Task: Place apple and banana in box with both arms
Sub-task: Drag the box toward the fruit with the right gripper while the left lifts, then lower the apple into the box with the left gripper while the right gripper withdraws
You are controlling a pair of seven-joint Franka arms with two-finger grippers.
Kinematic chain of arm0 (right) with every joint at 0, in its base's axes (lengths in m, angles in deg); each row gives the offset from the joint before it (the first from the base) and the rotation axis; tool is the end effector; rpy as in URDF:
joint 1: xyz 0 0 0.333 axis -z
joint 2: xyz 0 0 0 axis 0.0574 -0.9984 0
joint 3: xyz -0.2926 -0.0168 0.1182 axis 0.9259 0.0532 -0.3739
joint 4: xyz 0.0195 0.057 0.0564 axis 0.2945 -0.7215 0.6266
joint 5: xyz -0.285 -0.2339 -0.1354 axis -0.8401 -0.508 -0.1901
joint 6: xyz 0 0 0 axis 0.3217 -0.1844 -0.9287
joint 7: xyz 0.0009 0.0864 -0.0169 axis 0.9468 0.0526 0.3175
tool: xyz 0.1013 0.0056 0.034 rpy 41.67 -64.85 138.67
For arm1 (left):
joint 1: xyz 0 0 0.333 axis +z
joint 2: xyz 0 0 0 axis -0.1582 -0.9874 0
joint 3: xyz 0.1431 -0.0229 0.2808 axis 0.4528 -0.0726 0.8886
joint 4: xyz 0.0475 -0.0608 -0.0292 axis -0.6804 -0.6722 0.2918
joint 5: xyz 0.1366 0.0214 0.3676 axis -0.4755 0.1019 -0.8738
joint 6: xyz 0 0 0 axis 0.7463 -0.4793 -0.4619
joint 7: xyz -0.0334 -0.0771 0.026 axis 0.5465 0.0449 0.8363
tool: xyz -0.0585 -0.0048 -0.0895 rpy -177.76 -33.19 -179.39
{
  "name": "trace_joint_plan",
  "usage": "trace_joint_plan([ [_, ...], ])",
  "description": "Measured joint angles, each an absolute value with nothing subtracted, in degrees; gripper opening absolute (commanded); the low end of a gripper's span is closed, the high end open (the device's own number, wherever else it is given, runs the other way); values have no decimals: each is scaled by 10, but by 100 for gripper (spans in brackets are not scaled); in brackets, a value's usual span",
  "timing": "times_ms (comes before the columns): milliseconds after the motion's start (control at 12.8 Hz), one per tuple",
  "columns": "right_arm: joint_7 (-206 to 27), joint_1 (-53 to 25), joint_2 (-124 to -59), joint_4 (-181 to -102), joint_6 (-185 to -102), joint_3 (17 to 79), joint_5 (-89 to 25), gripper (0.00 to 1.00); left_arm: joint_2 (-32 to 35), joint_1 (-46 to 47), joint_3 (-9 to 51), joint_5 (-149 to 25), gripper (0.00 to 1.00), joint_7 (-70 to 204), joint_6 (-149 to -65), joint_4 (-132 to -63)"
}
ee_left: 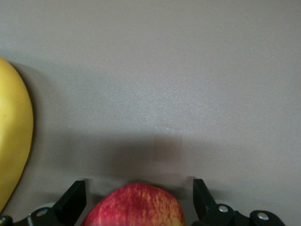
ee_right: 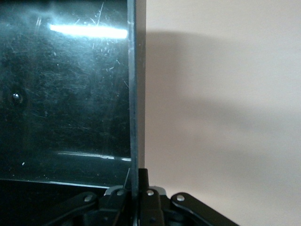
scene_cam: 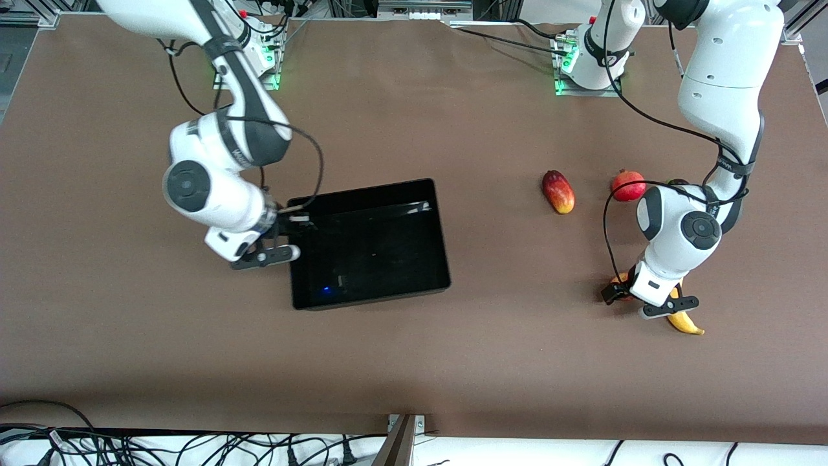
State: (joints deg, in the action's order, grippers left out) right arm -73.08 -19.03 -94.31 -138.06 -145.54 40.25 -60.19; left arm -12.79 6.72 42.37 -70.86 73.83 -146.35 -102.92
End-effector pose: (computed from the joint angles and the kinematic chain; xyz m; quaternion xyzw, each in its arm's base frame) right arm 0.6023 0.2819 0.3373 -0.9935 -0.0752 0.0574 0.0630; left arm 0.6594 0.0034 0.1645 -0.9891 -0.1130 -0.0942 0.0032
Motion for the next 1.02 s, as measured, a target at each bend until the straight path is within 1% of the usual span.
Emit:
trace_joint_plan([
  [78, -699, -210, -957, -1366, -1456, 403, -602, 0, -127, 67, 424, -709, 0, 738, -1464, -1031],
  [313, -601, -264, -1013, -1314, -1467, 403, -602, 0, -119, 67, 424, -709, 0, 738, -1464, -1042],
  [547, -528, -304, -1067, -1275, -1505, 403, -602, 0, -96, 67, 424, -709, 0, 738, -1451, -1066],
  [704, -498, -327, -1094, -1266, -1540, 403, -602, 0, -52, 63, 422, -709, 0, 740, -1371, -1072],
  [860, -480, -343, -1114, -1264, -1562, 404, -602, 0, 9, 56, 408, -709, 0, 775, -1279, -1071],
  [939, -475, -349, -1120, -1262, -1568, 404, -602, 15, 37, 52, 395, -709, 0, 808, -1240, -1068],
  [1017, -471, -351, -1121, -1259, -1568, 405, -602, 59, 59, 45, 380, -709, 0, 844, -1201, -1060],
])
